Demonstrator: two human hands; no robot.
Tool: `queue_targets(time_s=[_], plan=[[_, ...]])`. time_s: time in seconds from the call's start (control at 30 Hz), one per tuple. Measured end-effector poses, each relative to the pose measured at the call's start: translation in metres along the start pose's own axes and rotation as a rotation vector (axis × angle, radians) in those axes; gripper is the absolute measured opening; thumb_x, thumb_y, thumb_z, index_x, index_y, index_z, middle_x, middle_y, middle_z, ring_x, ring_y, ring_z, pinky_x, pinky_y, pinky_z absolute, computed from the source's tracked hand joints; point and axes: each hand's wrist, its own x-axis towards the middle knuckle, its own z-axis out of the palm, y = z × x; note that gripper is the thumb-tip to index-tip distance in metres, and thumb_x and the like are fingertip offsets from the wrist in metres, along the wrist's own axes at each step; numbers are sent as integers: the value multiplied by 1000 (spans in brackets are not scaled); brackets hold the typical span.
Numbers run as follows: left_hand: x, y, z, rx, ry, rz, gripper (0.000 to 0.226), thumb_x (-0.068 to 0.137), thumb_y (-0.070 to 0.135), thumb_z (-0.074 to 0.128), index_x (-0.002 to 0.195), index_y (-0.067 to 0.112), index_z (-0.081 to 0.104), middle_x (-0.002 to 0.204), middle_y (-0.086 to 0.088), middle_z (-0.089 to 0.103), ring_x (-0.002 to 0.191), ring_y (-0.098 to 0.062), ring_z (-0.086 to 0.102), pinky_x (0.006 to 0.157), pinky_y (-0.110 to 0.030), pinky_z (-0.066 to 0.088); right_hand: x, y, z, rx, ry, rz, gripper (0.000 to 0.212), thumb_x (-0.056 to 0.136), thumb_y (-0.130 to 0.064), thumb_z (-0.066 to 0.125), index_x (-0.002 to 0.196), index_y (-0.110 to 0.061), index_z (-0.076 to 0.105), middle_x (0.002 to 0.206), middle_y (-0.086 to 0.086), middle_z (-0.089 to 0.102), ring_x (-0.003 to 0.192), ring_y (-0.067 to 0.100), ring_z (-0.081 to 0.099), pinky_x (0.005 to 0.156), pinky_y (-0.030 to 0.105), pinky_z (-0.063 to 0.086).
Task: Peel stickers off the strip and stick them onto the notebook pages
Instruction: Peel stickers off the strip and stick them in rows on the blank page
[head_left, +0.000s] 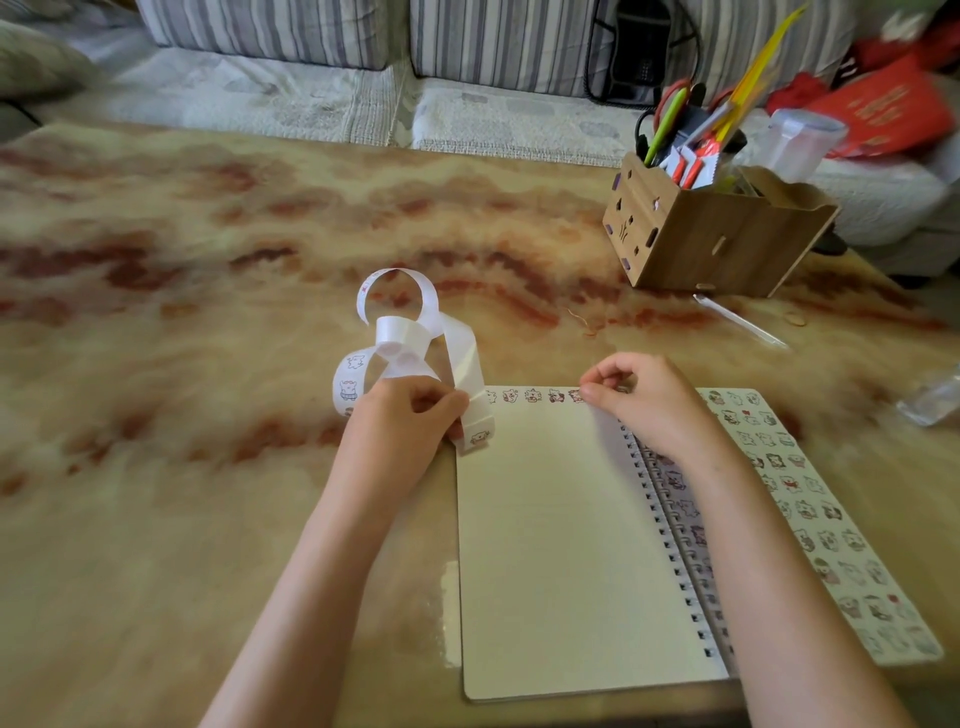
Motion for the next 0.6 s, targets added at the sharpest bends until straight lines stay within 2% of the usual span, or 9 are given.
queue_targets(time_s=[0.17,0.27,0.37,0.47,0.53,0.6], plan=[[-1,1,-1,-16,-2,2,21,89,28,59,72,21,70,67,12,70,71,-15,65,61,-19,41,0,-1,-3,7,3,1,13,92,-18,58,92,-24,69,90,-13,59,92,9,55,72,27,38],[-1,3,-1,-55,3,20,22,90,27,58,75,17,71,69,8,71,66,-11,62,61,-19,41,-1,-3,-4,27,81,-30,8,91,-22,60,93,-23,68,86,-12,58,82,5,54,64,19,37],[-1,5,-2,-145,14,24,22,91,26,57,82,12,72,73,4,73,71,-10,67,61,-19,41,-4,-8,-7,36,182,-156,5,89,-25,62,90,-25,67,87,-13,61,75,-1,51,66,21,40],[-1,8,-3,-209,31,33,22,92,26,56,83,14,72,74,3,74,73,-15,69,67,-26,43,-10,-22,-3,244,43,-298,4,88,-22,66,89,-21,69,85,-11,67,73,-2,55,68,14,42],[-1,9,-3,-241,35,48,22,92,25,56,82,13,71,73,4,74,69,-12,69,66,-25,46,-15,-32,4,346,-76,-350,5,85,-19,69,90,-18,68,84,-6,69,77,4,61,72,21,45],[0,9,-2,-284,27,61,23,93,23,55,82,10,71,72,5,73,65,-6,69,61,-18,48,-19,-40,12,396,-139,-391,10,82,-16,73,90,-16,67,83,-4,69,78,7,63,71,23,46]])
